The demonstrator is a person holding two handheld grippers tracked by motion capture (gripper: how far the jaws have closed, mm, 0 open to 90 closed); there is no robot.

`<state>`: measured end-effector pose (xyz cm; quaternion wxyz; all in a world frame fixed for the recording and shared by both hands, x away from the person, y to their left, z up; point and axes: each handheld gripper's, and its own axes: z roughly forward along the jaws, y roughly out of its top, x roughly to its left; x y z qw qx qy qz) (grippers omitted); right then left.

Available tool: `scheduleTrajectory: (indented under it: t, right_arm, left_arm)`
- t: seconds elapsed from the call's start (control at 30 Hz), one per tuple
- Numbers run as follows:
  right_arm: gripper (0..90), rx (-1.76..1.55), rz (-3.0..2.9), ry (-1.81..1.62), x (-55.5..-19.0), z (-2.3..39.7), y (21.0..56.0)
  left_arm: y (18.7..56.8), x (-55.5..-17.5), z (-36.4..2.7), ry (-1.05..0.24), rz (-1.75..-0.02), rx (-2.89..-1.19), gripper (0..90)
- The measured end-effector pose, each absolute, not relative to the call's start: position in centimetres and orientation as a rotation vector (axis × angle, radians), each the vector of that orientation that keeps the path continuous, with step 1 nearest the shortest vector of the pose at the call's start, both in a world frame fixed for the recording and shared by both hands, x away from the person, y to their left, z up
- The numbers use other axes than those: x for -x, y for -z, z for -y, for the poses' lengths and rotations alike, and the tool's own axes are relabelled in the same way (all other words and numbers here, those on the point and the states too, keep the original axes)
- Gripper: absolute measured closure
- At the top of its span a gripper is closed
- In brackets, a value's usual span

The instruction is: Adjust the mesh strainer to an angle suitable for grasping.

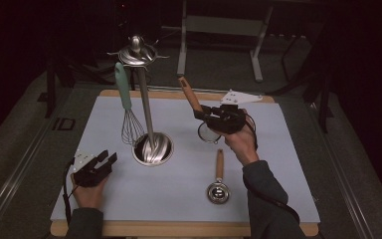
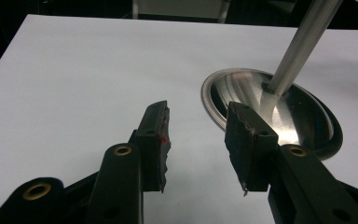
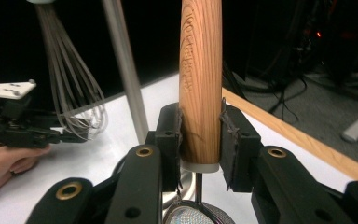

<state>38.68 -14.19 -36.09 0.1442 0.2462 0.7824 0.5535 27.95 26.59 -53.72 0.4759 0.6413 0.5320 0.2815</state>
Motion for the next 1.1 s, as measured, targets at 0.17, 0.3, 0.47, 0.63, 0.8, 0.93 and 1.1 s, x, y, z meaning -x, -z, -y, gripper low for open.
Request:
scheduleTrajectory:
  t: [0.17, 0.3, 0.47, 0.63, 0.8, 0.93, 1.1]
  right_arm:
    - [70.9, -0.667, -2.237, -1.617, -38.6, 14.1, 35.7]
    - [70.8, -0.635, -2.211, -1.659, -38.4, 14.1, 35.1]
    - [70.8, -0.600, -2.187, -1.726, -38.2, 14.1, 34.4]
    - [70.9, -0.563, -2.172, -1.770, -37.9, 14.1, 33.9]
    - [70.9, -0.538, -2.172, -1.794, -37.8, 13.9, 33.6]
    - [70.9, -0.519, -2.174, -1.804, -37.6, 13.7, 33.4]
    - [70.8, -0.499, -2.182, -1.810, -37.4, 13.4, 33.1]
  left_arm:
    - [53.7, -28.0, -26.6, -0.689, -1.302, -1.564, 60.4]
    - [53.7, -28.0, -26.6, -0.689, -1.301, -1.567, 60.4]
    - [53.7, -28.0, -26.6, -0.688, -1.301, -1.565, 60.4]
    - [53.7, -27.9, -26.6, -0.688, -1.301, -1.565, 60.4]
    - [53.7, -27.9, -26.6, -0.688, -1.302, -1.563, 60.3]
    - [53.7, -27.9, -26.6, -0.690, -1.301, -1.565, 60.4]
    - [53.7, -28.0, -26.6, -0.688, -1.301, -1.567, 60.4]
